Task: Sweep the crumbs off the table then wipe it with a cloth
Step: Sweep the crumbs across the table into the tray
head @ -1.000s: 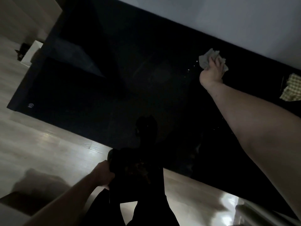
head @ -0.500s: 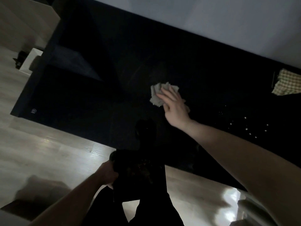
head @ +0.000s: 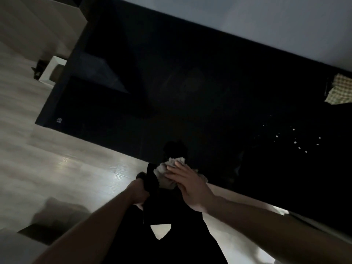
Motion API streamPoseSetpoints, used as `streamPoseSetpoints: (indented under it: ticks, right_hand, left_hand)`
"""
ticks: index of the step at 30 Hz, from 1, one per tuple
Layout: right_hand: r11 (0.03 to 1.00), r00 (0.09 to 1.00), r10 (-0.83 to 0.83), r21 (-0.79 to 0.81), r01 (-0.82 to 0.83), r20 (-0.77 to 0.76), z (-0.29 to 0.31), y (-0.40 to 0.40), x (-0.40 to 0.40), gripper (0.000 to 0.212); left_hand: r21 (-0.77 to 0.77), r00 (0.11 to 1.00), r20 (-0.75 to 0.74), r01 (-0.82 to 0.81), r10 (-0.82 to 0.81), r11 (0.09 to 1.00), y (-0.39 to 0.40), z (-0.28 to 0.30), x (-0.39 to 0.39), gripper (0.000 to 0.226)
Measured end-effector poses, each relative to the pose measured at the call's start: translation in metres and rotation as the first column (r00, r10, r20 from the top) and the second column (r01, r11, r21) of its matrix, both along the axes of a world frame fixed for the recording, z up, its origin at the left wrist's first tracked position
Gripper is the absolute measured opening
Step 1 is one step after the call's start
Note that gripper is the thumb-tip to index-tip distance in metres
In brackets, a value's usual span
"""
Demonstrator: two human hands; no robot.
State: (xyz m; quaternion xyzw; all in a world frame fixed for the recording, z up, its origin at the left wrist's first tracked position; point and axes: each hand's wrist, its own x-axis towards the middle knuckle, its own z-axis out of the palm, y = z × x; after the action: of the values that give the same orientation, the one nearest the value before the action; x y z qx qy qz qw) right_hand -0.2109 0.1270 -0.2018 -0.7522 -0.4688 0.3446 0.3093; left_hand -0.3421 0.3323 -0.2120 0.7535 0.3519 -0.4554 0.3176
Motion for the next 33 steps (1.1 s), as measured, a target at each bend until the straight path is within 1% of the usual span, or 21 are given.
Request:
streamPoseSetpoints:
  ticks: [1, 3, 5, 8, 10, 13, 16, 19, 22, 24, 26, 29, 33]
  right_hand:
    - [1.0, 1.0, 0.009, -0.002, -0.009, -0.018, 0.004, -0.003, 0.0, 0.048]
    - [1.0, 0.996, -0.028, -0.003, 0.028, -0.081, 0.015, -0.005, 0.006, 0.045]
    - [0.994, 0.985, -0.101, 0.023, 0.105, -0.142, 0.028, -0.001, 0.019, 0.044]
    - [0.97, 0.963, -0.22, 0.067, 0.232, -0.155, 0.041, 0.016, 0.053, 0.048]
    - [0.945, 0.948, -0.306, 0.094, 0.313, -0.087, 0.043, 0.037, 0.09, 0.05]
    - [0.887, 0.885, -0.457, 0.111, 0.447, 0.09, 0.042, 0.08, 0.155, 0.05]
    - [0.848, 0.83, -0.524, 0.024, 0.529, 0.191, 0.04, 0.119, 0.21, 0.049]
    - [0.847, 0.837, -0.493, -0.088, 0.524, 0.24, 0.032, 0.148, 0.251, 0.05]
    - [0.856, 0.871, -0.346, -0.262, 0.445, 0.35, 0.013, 0.166, 0.266, 0.056]
    - [0.863, 0.874, -0.273, -0.299, 0.407, 0.402, 0.005, 0.167, 0.26, 0.059]
    - [0.899, 0.886, -0.223, -0.265, 0.348, 0.407, 0.006, 0.158, 0.243, 0.06]
    - [0.953, 0.918, -0.147, -0.194, 0.231, 0.368, 0.012, 0.131, 0.204, 0.057]
    - [0.988, 0.94, -0.118, -0.056, 0.143, 0.321, 0.005, 0.085, 0.145, 0.058]
  left_hand:
    - [-0.003, 1.0, 0.005, -0.014, 0.014, 1.0, 0.0, 0.001, 0.0, 0.03]
    - [-0.009, 0.999, 0.023, -0.038, 0.039, 0.999, -0.001, 0.003, 0.001, 0.029]
    - [0.004, 0.999, 0.017, -0.03, 0.03, 1.0, -0.001, 0.002, 0.0, 0.029]
    - [-0.009, 1.0, 0.006, -0.02, 0.02, 1.0, 0.0, 0.001, -0.002, 0.023]
    - [-0.015, 1.0, 0.009, -0.021, 0.021, 1.0, 0.0, 0.001, -0.004, 0.024]
    - [-0.016, 1.0, 0.013, -0.027, 0.027, 1.0, 0.0, -0.002, -0.006, 0.025]
    - [-0.02, 0.999, 0.007, -0.049, 0.049, 0.999, 0.001, -0.005, -0.009, 0.023]
    - [-0.021, 0.999, 0.027, -0.041, 0.041, 0.999, -0.001, -0.007, -0.013, 0.023]
    - [-0.019, 0.998, 0.047, -0.048, 0.049, 0.999, -0.002, -0.011, -0.018, 0.023]
    - [-0.018, 0.997, 0.037, -0.062, 0.063, 0.998, -0.003, -0.013, -0.021, 0.022]
    - [-0.014, 0.997, 0.043, -0.067, 0.067, 0.998, -0.005, -0.014, -0.021, 0.023]
    - [-0.019, 0.996, 0.04, -0.084, 0.085, 0.996, -0.009, -0.012, -0.019, 0.026]
    - [-0.011, 0.995, 0.033, -0.094, 0.095, 0.995, -0.013, -0.008, -0.016, 0.027]
